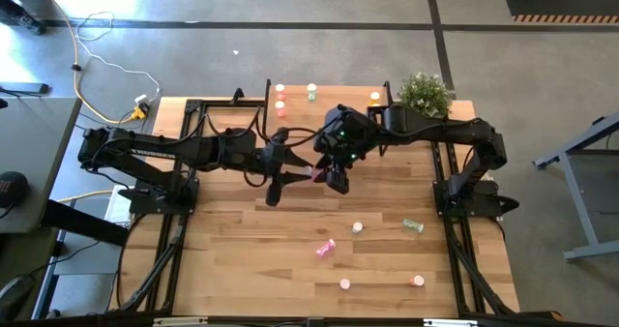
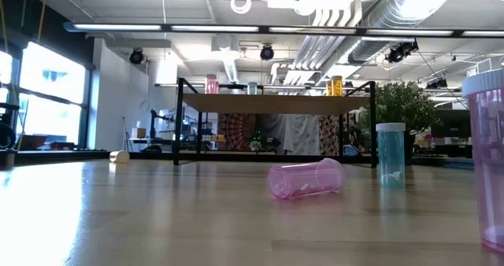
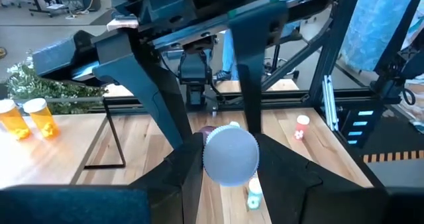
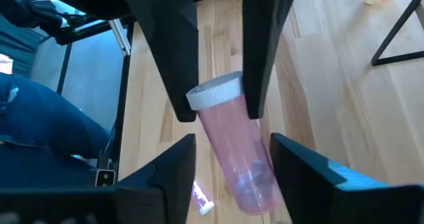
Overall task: Pick and place medicine bottles onto shelf by color
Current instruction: Put the bottom left purple pill bottle on the shelf
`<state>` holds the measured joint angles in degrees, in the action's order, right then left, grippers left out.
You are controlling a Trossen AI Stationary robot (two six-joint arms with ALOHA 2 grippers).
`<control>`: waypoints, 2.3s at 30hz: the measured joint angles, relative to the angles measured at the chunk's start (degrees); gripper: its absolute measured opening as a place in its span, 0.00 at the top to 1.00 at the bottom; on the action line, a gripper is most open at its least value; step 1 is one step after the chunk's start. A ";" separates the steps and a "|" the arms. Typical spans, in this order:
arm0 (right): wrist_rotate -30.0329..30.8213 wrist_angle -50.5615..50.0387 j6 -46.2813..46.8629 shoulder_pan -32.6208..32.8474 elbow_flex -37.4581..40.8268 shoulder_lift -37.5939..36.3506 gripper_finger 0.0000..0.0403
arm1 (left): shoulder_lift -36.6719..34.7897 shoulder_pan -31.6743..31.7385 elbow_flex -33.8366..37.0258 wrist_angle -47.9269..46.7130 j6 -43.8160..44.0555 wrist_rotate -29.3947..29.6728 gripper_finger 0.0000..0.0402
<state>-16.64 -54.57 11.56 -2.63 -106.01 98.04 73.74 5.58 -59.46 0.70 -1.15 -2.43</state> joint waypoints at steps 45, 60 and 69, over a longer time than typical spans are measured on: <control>4.59 -2.39 3.87 -0.02 0.00 -0.09 0.75 | -2.28 3.29 0.06 -0.47 3.37 1.85 0.34; 19.05 2.32 7.91 0.00 0.00 -2.51 0.74 | -11.16 9.82 0.00 -6.10 -3.85 5.12 0.34; 43.53 8.32 7.70 0.00 0.00 -7.44 0.74 | -14.92 11.57 -0.01 -8.36 -7.35 5.25 0.34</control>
<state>26.89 -46.24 19.26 -2.63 -106.02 90.60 58.82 17.16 -59.47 -7.65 -8.49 2.82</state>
